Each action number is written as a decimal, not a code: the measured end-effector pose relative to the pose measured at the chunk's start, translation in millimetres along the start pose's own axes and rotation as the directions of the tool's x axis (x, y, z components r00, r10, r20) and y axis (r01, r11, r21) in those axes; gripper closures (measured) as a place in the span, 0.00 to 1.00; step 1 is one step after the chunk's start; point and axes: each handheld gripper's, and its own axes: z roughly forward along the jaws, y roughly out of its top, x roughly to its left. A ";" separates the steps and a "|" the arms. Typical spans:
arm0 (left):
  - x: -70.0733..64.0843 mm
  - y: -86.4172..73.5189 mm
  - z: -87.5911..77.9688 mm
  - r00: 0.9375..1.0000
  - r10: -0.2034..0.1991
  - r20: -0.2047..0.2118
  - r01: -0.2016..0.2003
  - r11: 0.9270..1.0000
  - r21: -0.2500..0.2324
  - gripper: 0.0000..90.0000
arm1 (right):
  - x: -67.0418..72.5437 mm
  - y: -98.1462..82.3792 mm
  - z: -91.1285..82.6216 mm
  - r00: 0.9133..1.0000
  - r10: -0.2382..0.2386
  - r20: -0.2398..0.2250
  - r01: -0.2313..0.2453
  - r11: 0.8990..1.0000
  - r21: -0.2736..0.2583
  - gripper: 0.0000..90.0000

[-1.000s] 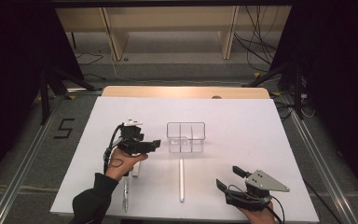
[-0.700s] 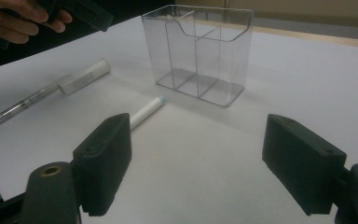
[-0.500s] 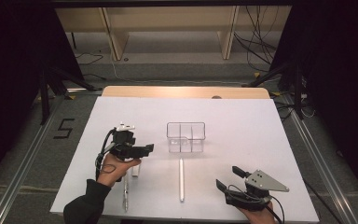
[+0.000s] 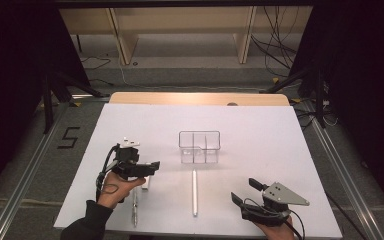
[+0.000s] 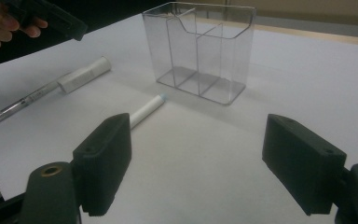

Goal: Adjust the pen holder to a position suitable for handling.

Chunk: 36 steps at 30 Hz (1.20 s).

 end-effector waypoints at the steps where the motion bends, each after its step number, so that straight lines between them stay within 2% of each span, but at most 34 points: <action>1: 0.0 0.0 0.0 1.000 0.000 0.000 0.000 1.000 0.000 0.18 | 0.0 0.0 0.0 1.000 -0.001 0.000 0.001 1.000 0.000 0.27; 13: 3.3 -17.4 -8.1 0.999 -0.025 -0.027 0.025 1.000 0.010 0.18 | -0.7 -0.7 0.2 1.000 0.002 0.002 -0.002 1.000 0.003 0.27; 19: 2.9 -34.9 -7.3 0.998 -0.039 -0.042 0.041 0.999 0.033 0.17 | -1.0 -1.3 0.7 1.000 -0.002 0.001 0.002 1.000 0.002 0.27; 23: 2.6 -43.0 -9.1 0.997 -0.055 -0.053 0.056 0.998 0.030 0.17 | -1.9 -1.6 1.0 1.000 -0.003 0.001 0.002 1.000 0.004 0.27; 34: 2.1 -54.1 -17.2 0.996 -0.057 -0.070 0.059 0.998 0.030 0.17 | -1.5 -1.8 1.2 1.000 -0.002 0.001 0.002 1.000 0.005 0.27; 36: 2.7 -56.9 -17.6 0.994 -0.062 -0.085 0.065 0.997 0.032 0.17 | -1.8 -1.8 1.3 1.000 -0.002 0.001 0.002 1.000 0.004 0.27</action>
